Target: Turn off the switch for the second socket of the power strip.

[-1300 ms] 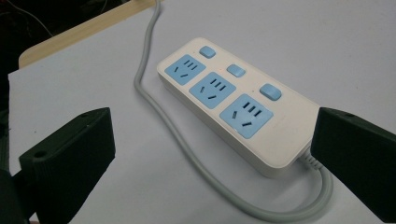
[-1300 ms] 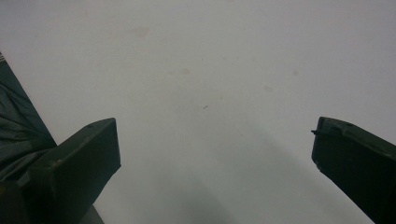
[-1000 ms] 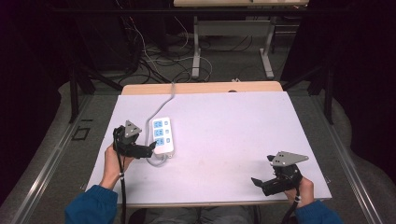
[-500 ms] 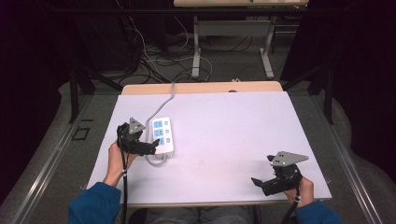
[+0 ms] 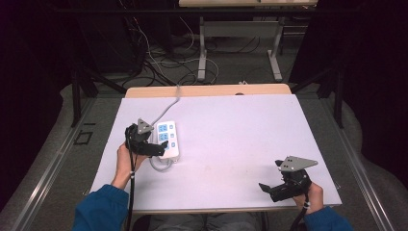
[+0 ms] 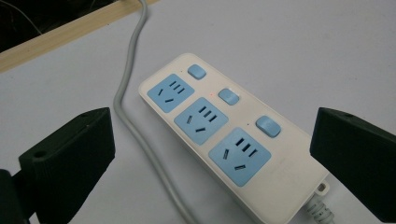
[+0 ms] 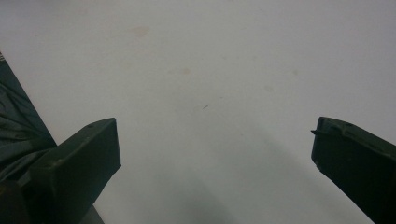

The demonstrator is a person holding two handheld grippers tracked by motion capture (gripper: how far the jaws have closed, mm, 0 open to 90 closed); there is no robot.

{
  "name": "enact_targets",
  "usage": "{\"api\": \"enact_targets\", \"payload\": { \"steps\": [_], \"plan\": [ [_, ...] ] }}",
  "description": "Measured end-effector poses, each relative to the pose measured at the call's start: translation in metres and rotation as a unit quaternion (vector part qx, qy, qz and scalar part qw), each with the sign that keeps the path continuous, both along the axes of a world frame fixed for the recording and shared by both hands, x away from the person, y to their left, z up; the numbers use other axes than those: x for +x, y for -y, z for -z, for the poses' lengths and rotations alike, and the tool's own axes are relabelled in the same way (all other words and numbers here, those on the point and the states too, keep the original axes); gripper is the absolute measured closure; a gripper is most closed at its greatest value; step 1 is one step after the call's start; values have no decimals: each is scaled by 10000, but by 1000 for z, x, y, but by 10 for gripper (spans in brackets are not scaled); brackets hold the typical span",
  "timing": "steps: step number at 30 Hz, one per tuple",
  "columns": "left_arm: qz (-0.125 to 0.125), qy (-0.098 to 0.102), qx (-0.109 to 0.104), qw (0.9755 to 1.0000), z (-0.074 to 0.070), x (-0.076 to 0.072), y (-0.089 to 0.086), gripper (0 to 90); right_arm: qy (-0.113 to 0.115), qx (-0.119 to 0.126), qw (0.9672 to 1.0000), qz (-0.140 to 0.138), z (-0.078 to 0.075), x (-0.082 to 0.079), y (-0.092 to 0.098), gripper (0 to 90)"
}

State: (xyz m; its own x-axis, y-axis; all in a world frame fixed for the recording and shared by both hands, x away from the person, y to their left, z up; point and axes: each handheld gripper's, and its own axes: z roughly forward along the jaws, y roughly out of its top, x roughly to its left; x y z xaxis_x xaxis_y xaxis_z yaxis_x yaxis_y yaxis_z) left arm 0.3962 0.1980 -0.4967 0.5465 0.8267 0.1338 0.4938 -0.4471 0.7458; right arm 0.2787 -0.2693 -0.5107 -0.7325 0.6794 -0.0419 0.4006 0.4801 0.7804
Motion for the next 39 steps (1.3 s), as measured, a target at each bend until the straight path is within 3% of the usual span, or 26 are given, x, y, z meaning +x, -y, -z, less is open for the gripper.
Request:
{"api": "enact_targets", "payload": {
  "steps": [5, 13, 16, 17, 25, 39],
  "plan": [
    [26, -39, -7, 10000, 2, 4, 5, 27, 30, 16, 10000, 18, 1, 1, 0, 6],
    [56, -101, -16, 9999, 4, 12, 11, 171, -6, 32, 10000, 53, 1, 0, -1, 7],
    [56, -42, -98, 9999, 6, 15, 13, 252, 1, 29, 10000, 25, 1, 0, 0, 7],
    [75, -124, -81, 9999, 5, 16, 13, 282, -1, 32, 10000, 30, 1, 0, 0, 7],
    [106, -194, -168, 9996, 10, 24, 17, 540, -7, 29, 10000, 48, 1, 0, 0, 8],
    [258, -299, -367, 9985, 19, 36, 22, 893, 23, 11, 10000, 4, 1, 1, 0, 10]
  ]
}}
